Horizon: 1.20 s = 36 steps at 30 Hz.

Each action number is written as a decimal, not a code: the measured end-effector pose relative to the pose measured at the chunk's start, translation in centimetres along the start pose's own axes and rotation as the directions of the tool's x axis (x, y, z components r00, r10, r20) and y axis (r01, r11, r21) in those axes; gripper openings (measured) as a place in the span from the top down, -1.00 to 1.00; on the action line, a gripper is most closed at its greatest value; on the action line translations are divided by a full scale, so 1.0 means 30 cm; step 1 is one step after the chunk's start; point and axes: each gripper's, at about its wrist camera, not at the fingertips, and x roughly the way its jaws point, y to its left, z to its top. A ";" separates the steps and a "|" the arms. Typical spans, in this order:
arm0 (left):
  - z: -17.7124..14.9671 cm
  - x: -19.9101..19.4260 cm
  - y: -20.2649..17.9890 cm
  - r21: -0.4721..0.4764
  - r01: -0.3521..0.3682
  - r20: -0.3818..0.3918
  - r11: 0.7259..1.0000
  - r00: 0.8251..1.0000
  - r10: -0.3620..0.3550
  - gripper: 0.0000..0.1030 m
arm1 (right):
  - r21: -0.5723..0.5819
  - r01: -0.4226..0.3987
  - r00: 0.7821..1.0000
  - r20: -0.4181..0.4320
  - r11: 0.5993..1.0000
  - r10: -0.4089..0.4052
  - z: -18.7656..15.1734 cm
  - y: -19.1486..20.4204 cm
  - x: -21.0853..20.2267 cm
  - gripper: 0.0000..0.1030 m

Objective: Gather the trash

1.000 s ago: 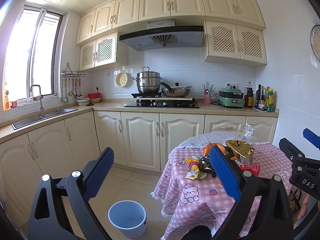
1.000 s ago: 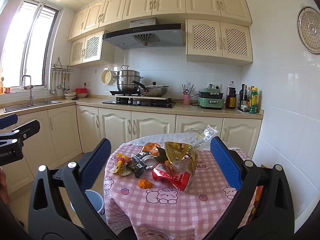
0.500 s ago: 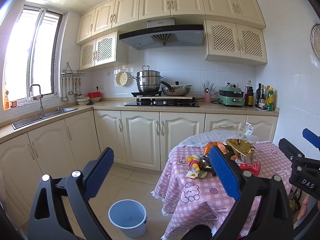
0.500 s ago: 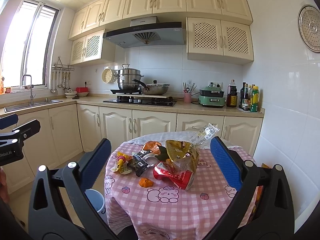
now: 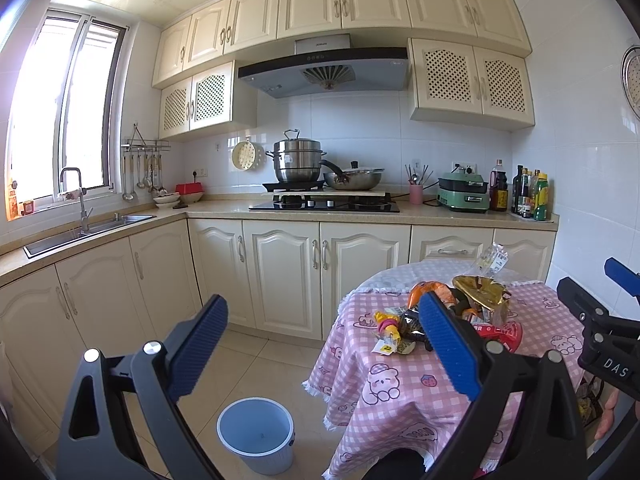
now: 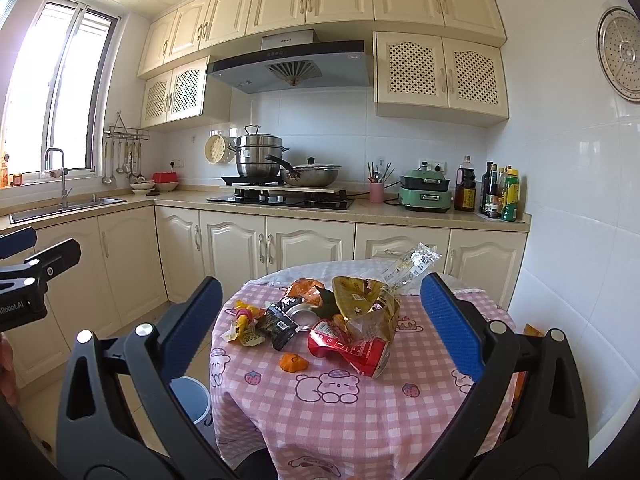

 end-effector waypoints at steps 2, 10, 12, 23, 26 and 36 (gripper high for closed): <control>-0.019 0.012 0.014 0.000 -0.002 0.000 1.000 1.000 0.002 -0.83 | 0.000 0.001 1.000 -0.001 1.000 -0.001 0.000 0.002 -0.001 -0.89; -0.042 0.016 0.022 0.001 -0.005 -0.005 1.000 1.000 0.005 -0.83 | 0.003 -0.002 1.000 -0.008 1.000 0.002 -0.004 0.008 -0.008 -0.89; -0.048 0.020 0.022 0.002 -0.007 -0.008 1.000 1.000 0.007 -0.83 | 0.004 -0.002 1.000 -0.010 1.000 0.002 -0.006 0.007 -0.001 -0.89; -0.048 0.057 0.003 0.014 -0.014 -0.039 1.000 0.999 0.015 -0.83 | 0.041 -0.042 0.998 -0.048 0.998 0.044 -0.014 -0.002 0.021 -0.89; -0.053 0.078 -0.005 0.023 -0.019 -0.058 1.000 0.998 0.020 -0.83 | 0.065 -0.063 0.995 -0.071 0.996 0.068 -0.019 -0.016 0.044 -0.89; -0.105 0.204 -0.045 0.055 -0.016 -0.151 0.998 0.988 0.024 -0.83 | 0.114 -0.057 0.979 -0.186 0.992 0.078 -0.085 -0.076 0.164 -0.89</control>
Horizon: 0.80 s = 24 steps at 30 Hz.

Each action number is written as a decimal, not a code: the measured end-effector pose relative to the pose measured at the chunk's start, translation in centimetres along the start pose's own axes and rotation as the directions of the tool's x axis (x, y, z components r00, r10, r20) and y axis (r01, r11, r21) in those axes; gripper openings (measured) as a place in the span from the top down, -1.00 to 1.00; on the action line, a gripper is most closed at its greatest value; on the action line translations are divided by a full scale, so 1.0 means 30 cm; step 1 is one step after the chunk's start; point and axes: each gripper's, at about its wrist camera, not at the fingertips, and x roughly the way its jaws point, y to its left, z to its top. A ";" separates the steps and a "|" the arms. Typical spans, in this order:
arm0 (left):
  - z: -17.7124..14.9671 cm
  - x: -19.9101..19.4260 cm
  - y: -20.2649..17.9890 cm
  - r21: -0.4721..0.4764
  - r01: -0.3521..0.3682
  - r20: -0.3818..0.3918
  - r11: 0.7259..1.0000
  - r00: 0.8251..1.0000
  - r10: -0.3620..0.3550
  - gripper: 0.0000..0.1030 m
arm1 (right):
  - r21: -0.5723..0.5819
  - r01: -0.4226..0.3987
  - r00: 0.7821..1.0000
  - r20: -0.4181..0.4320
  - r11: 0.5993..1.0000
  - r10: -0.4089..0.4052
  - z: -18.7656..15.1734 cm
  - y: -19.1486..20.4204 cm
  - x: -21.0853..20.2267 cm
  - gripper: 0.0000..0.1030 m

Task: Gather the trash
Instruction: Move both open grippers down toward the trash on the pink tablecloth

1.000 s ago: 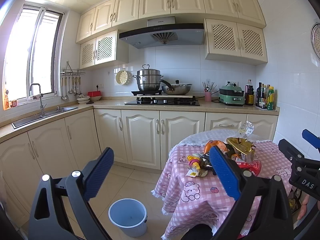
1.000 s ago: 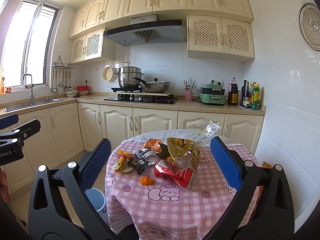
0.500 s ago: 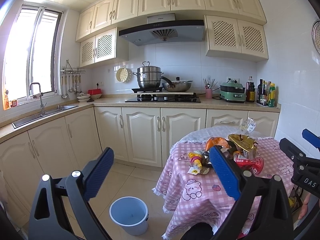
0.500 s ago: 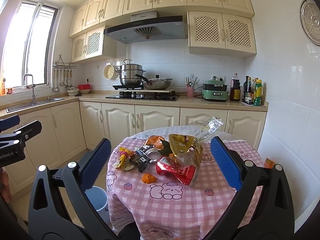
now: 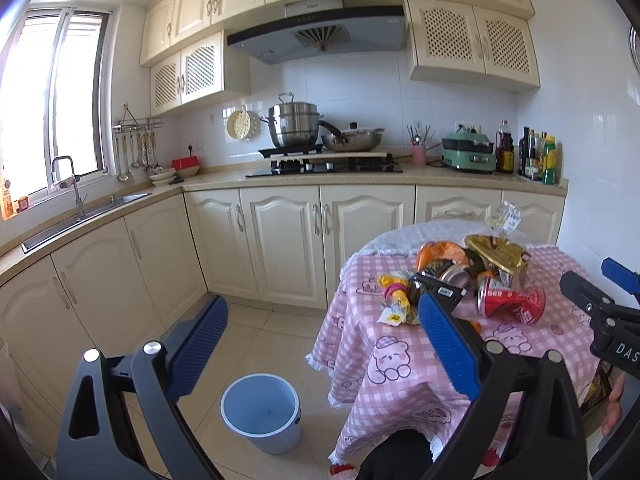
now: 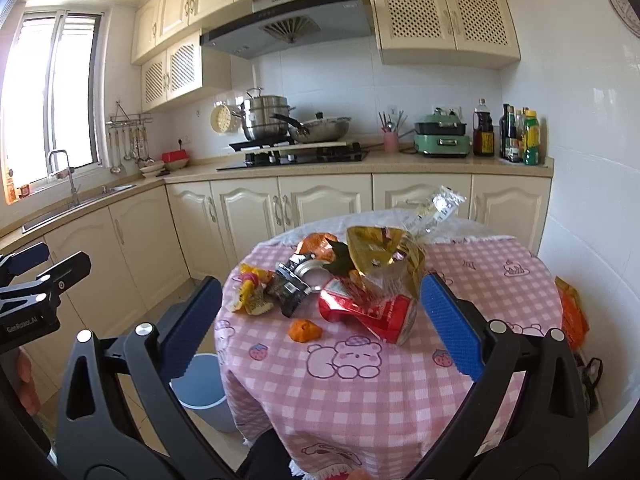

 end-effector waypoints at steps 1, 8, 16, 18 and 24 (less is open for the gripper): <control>-0.007 0.016 -0.005 0.008 0.006 -0.014 1.000 1.000 -0.006 -0.83 | 0.010 0.002 1.000 -0.015 1.000 -0.002 -0.007 -0.014 0.016 -0.88; -0.083 0.201 -0.065 0.006 0.133 -0.173 0.991 0.976 -0.130 -0.83 | 0.051 0.083 0.992 -0.102 0.995 -0.077 -0.065 -0.120 0.121 -0.88; -0.169 0.398 -0.147 -0.061 0.257 -0.305 0.964 0.915 -0.263 -0.83 | 0.088 0.152 0.977 -0.162 0.984 -0.136 -0.127 -0.235 0.203 -0.88; -0.169 0.421 -0.168 -0.070 0.279 -0.312 0.958 0.906 -0.287 -0.82 | 0.098 0.161 0.975 -0.173 0.982 -0.143 -0.135 -0.255 0.218 -0.88; -0.140 0.502 -0.278 0.033 0.298 -0.312 0.954 0.910 -0.274 -0.78 | 0.128 0.166 0.971 -0.192 0.978 -0.140 -0.144 -0.299 0.244 -0.88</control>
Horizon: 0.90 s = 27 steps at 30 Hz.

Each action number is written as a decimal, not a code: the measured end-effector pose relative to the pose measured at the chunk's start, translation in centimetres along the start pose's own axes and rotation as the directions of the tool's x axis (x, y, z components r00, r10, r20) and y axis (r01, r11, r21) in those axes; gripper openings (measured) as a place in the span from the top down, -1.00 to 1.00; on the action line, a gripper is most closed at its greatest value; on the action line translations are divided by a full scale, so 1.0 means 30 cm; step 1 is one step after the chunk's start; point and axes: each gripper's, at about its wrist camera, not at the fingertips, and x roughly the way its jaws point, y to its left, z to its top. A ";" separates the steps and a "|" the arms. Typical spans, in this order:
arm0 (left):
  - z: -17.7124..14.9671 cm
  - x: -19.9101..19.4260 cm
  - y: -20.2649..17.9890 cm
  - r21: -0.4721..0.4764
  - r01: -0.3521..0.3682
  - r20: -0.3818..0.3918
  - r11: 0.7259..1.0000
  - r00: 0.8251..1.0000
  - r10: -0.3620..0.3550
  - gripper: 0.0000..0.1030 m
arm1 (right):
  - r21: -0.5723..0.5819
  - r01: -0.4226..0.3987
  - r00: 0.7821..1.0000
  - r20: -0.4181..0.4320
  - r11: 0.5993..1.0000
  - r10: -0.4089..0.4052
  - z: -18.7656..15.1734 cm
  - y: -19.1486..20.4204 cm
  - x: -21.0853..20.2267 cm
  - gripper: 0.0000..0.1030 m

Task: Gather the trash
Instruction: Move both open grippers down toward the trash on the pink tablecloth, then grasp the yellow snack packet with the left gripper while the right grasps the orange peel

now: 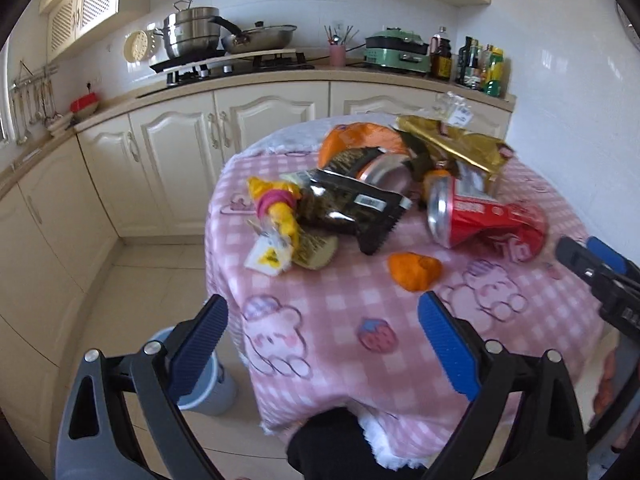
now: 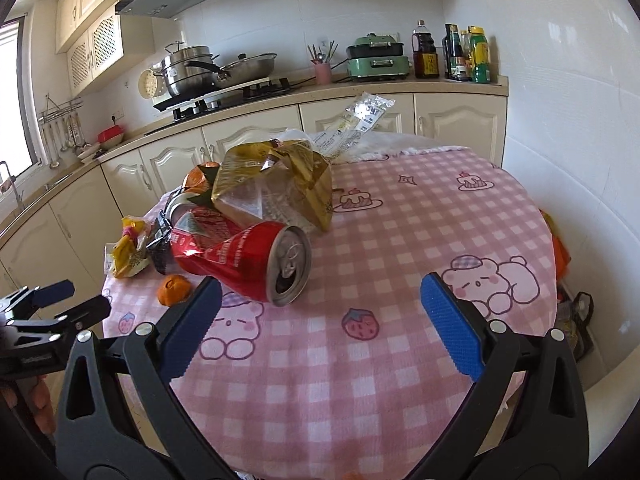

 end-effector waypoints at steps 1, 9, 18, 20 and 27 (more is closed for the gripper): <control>0.008 0.010 0.022 -0.018 0.005 -0.004 1.000 1.000 -0.005 -0.66 | -0.007 -0.005 1.000 0.002 1.000 0.005 -0.002 0.004 0.002 -0.88; -0.009 0.028 0.116 -0.101 0.030 -0.043 0.994 0.998 -0.034 -0.22 | -0.073 -0.106 0.993 -0.059 0.992 0.102 -0.058 0.156 0.042 -0.88; -0.062 -0.026 0.216 -0.135 -0.006 -0.018 0.991 1.000 0.003 -0.22 | -0.121 -0.149 0.975 -0.185 0.981 0.125 -0.054 0.344 0.167 -0.83; -0.060 -0.026 0.237 -0.140 -0.015 -0.018 0.990 1.000 0.012 -0.23 | -0.134 -0.149 0.969 -0.218 0.980 0.117 -0.041 0.382 0.200 -0.68; -0.041 -0.011 0.271 -0.145 0.015 -0.010 0.989 1.000 -0.016 -0.23 | -0.231 -0.105 0.968 -0.246 0.967 0.046 -0.012 0.461 0.269 0.07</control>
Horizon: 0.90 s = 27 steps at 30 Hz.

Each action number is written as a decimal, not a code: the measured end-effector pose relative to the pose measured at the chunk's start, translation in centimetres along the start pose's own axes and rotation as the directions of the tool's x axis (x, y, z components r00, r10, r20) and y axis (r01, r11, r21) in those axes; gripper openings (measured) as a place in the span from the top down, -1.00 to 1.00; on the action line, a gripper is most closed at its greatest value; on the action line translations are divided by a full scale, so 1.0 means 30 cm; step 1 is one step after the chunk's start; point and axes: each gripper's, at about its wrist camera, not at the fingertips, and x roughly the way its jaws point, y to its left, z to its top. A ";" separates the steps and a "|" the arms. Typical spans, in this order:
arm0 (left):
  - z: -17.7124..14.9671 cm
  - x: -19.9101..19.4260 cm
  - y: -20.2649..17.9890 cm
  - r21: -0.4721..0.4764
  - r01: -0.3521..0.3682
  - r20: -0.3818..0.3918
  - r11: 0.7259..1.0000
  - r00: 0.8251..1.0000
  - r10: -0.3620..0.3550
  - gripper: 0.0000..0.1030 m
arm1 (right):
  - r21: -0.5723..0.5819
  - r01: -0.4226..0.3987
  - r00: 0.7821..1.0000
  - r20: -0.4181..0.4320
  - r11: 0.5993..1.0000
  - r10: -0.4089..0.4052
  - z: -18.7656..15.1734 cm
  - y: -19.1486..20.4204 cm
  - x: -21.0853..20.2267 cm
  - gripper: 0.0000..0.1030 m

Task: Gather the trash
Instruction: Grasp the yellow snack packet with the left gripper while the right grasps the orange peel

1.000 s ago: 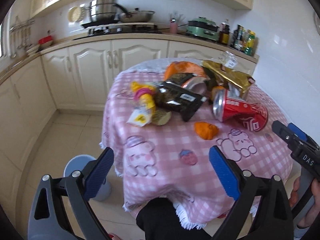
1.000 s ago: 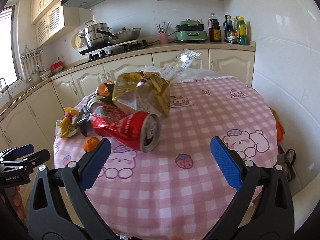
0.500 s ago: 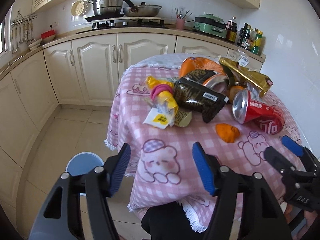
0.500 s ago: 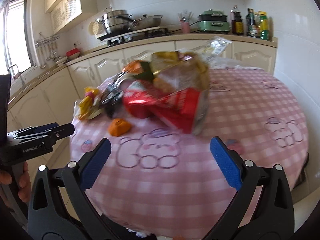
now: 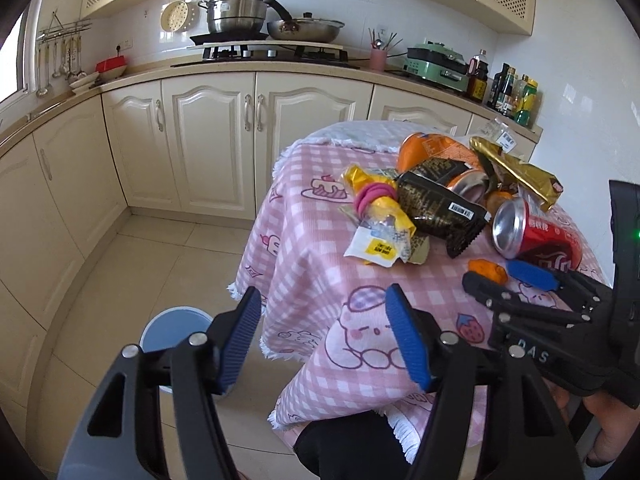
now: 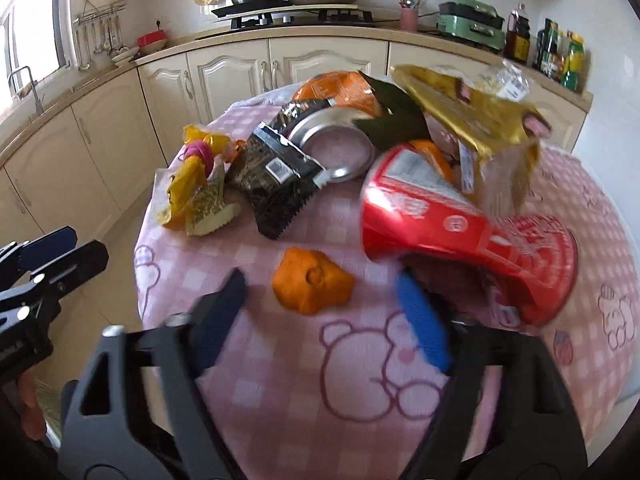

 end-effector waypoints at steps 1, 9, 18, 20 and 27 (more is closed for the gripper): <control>0.004 0.008 0.000 -0.001 0.009 -0.001 1.000 1.000 -0.009 -0.23 | -0.003 -0.007 1.000 0.000 1.000 0.007 0.003 -0.003 0.001 0.23; 0.063 0.092 -0.074 0.036 0.087 -0.007 0.996 0.996 -0.087 -0.23 | 0.049 -0.048 0.997 0.054 0.998 0.046 -0.009 -0.065 -0.023 0.25; 0.144 0.192 -0.094 0.008 0.081 -0.018 0.997 0.997 -0.080 -0.02 | 0.067 -0.093 0.992 0.089 0.993 0.087 -0.012 -0.074 -0.037 0.25; 0.142 0.208 -0.088 0.005 0.105 -0.038 0.994 0.994 -0.105 0.52 | 0.063 -0.093 0.992 0.096 0.994 0.087 -0.012 -0.070 -0.040 0.25; 0.119 0.163 -0.067 -0.032 0.147 0.023 0.989 0.989 -0.147 0.72 | 0.065 -0.110 0.986 0.133 0.992 0.100 -0.023 -0.058 -0.065 0.25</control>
